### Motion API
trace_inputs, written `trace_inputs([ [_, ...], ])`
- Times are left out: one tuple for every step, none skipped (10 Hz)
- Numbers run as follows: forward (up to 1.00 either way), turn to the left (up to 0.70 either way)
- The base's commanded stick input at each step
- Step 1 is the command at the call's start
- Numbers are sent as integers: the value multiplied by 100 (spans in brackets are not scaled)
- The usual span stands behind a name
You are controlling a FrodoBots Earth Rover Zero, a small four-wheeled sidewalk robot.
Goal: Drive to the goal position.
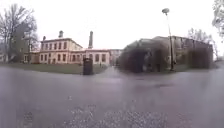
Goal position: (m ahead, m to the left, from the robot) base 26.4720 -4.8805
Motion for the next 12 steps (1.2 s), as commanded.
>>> trace_inputs([
  [85, 0],
  [85, 0],
  [85, 0],
  [85, 0],
  [85, 0],
  [85, 0],
  [85, 0],
  [85, 0],
  [85, 0],
  [85, 0],
  [85, 0],
  [85, 0],
])
